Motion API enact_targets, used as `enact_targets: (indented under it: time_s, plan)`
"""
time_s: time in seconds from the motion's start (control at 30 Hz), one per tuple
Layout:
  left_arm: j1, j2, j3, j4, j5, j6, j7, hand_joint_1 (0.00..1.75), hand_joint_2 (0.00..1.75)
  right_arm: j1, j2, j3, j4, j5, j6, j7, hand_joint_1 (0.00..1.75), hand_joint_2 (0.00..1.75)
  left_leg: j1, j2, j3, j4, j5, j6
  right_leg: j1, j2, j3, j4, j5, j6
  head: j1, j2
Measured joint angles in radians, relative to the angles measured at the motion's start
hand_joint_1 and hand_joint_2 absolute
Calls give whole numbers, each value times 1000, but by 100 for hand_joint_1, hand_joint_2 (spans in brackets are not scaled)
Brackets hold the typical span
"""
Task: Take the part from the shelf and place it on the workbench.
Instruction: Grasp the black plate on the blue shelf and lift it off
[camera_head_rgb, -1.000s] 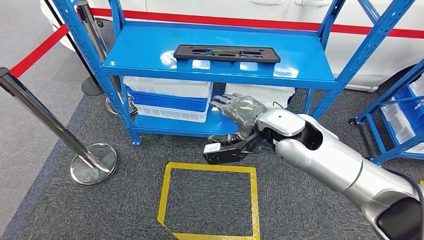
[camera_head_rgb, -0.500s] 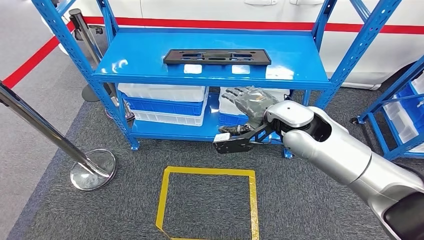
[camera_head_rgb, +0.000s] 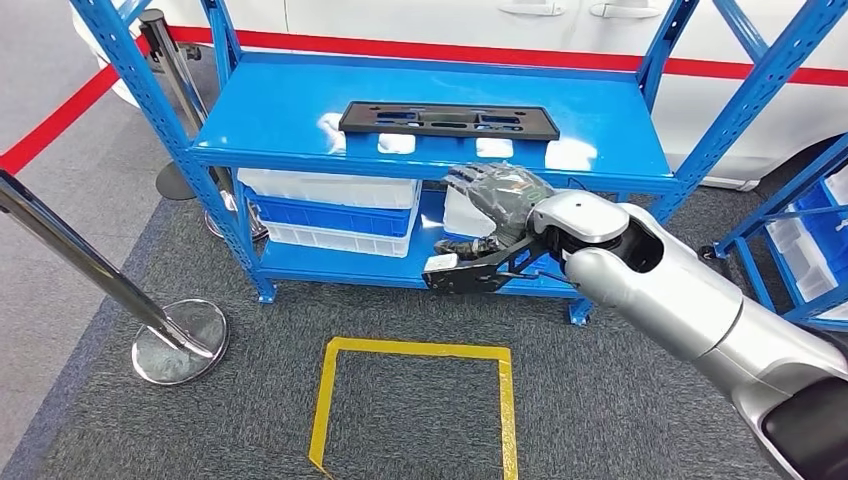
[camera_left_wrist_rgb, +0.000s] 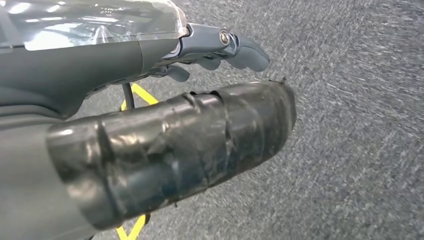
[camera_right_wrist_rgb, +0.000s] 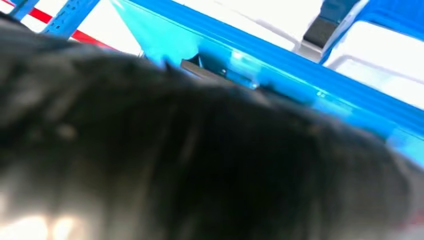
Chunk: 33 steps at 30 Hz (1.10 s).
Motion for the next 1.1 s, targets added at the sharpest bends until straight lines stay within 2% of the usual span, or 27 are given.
enact_targets:
  time_s: [0.03, 0.07, 0.13, 0.17, 0.2, 0.27, 0.37, 0.4, 0.47, 0.5, 0.53, 0.57, 0.6, 0.63, 0.67, 0.7, 0.73, 0.87, 0.93, 1.0, 1.03, 1.07, 1.1]
  plan:
    - [0, 0, 0, 1, 0, 0, 0, 0, 0, 1, 0, 0, 1, 0, 0, 0, 0, 0, 0, -1, 4, 0, -3, 0, -3, 0, -23, 28, 5, 2, 0, 0]
    - [0, 0, 0, 2, 0, 0, 0, 0, 0, 2, 0, 0, 2, 0, 1, 0, 0, 0, 0, -1, 9, 0, -8, -1, -5, 0, -28, 17, 31, 3, 0, 0]
    - [1, 0, 0, 5, 0, 0, 0, 0, 0, 0, 0, 0, 3, 0, 1, 0, 0, 0, 1, -3, 23, 0, -18, -6, -8, -1, 13, -104, 119, 0, 0, 0]
    - [0, 0, 0, 7, 0, 1, 0, 0, 0, -1, 0, 0, 3, 0, 2, -1, 0, 0, -1, -3, 29, 1, -23, -10, -6, -2, 38, -167, 151, -3, 0, 0]
    - [-1, 0, 0, 9, 0, 3, -1, 0, 0, -4, 1, 0, 4, 0, 3, -1, 0, 0, -2, -4, 32, 1, -26, -15, -3, -3, 59, -215, 166, -7, 0, 0]
    - [-3, 1, 0, 15, 0, 8, -4, 0, 0, -9, 3, 0, 4, -1, 6, -2, 0, 0, -4, -3, 31, 0, -29, -26, 3, -2, 74, -245, 159, -16, -1, 0]
    - [-6, 2, 0, 24, 0, 14, -8, 0, 0, -14, 7, 1, 4, -4, 9, -4, 0, 0, -2, -1, 26, 19, -46, -42, -2, -1, 87, -260, 155, -33, -1, 0]
    - [-7, 3, 0, 26, 1, 16, -9, 0, 0, -17, 8, 1, 4, -4, 9, -5, 0, 0, -2, 0, 9, 55, -65, -45, -4, -2, 93, -264, 154, -39, -1, 0]
    - [-6, 3, 0, 29, 1, 17, -9, 0, 0, -20, 11, 4, 4, -4, 9, -5, 0, 0, -1, 0, -59, 183, -118, -49, -1, -3, 100, -266, 149, -50, -2, 0]
    - [-6, 3, 0, 31, 1, 17, -9, 0, 0, -19, 12, 6, 4, -5, 9, -5, 0, 0, -1, 0, -97, 244, -134, -50, 1, -3, 102, -265, 146, -52, -2, 0]
    - [-6, 3, 0, 32, 1, 17, -9, 0, 0, -18, 12, 9, 4, -5, 10, -5, 0, 0, -1, 0, -124, 279, -134, -51, 4, -3, 106, -264, 142, -54, -2, 0]
    - [-6, 3, 0, 33, 1, 17, -9, 0, 0, -16, 12, 11, 4, -5, 10, -5, 0, 0, -1, 1, -131, 276, -113, -50, 5, -2, 110, -263, 138, -54, -2, 0]
    - [-5, 4, 0, 35, 1, 17, -9, 0, 0, -16, 12, 12, 4, -5, 10, -5, 0, 0, -1, 1, -118, 232, -74, -49, 6, -2, 117, -261, 132, -53, -2, 0]
    - [-5, 4, 0, 35, 1, 17, -9, 0, 0, -16, 12, 12, 4, -5, 10, -5, 0, 0, -2, 1, -92, 163, -31, -46, 6, -2, 123, -259, 125, -51, -2, 0]
    - [-5, 4, 0, 36, 1, 17, -9, 0, 0, -17, 12, 12, 4, -5, 10, -5, 0, 0, -4, 0, -63, 99, -2, -42, 8, -2, 128, -255, 118, -47, -2, 0]
    - [-5, 4, 0, 36, 1, 17, -9, 0, 0, -18, 12, 12, 5, -5, 10, -5, 0, 0, -6, 0, -42, 51, 14, -38, 9, -1, 129, -252, 113, -42, -1, 0]
    - [-5, 4, 0, 37, 1, 18, -9, 0, 0, -19, 12, 13, 5, -5, 10, -5, 0, 0, -8, -1, -31, 26, 16, -34, 11, 0, 129, -250, 110, -38, -1, 0]
    - [-5, 4, 0, 38, 1, 18, -9, 0, 0, -22, 12, 13, 6, -4, 11, -5, 0, 0, -6, -2, -20, 9, 9, -16, 9, 0, 123, -238, 94, -19, -1, 0]
    - [-6, 4, 0, 38, 1, 18, -9, 0, 0, -25, 12, 13, 6, -4, 11, -5, 0, 0, -3, -1, -12, 3, 7, -7, 4, -1, 84, -159, 56, -8, 0, 0]
    - [-7, 2, 0, 38, 2, 17, -9, 0, 0, -20, 12, 16, 7, -4, 10, -5, 0, 0, -3, -1, -6, 3, 2, -1, 0, -1, 13, -34, 16, -1, 0, 0]
    - [-8, 2, 0, 38, 2, 16, -8, 0, 0, -12, 12, 19, 7, -4, 9, -5, 0, 0, -3, -2, -2, 3, -2, 0, -2, -1, -15, 5, 15, 1, 0, 0]
    - [-7, 1, 0, 38, 1, 15, -8, 0, 0, -4, 12, 22, 8, -4, 8, -5, 0, 0, -3, -2, 3, 3, -6, 0, -4, -1, -27, 10, 33, 2, 0, 0]
    - [-7, 1, 0, 38, 1, 15, -8, 0, 0, 4, 12, 25, 8, -3, 7, -5, 0, 0, -2, -3, 10, 3, -11, -2, -6, -1, -21, -24, 69, 1, 0, 0]
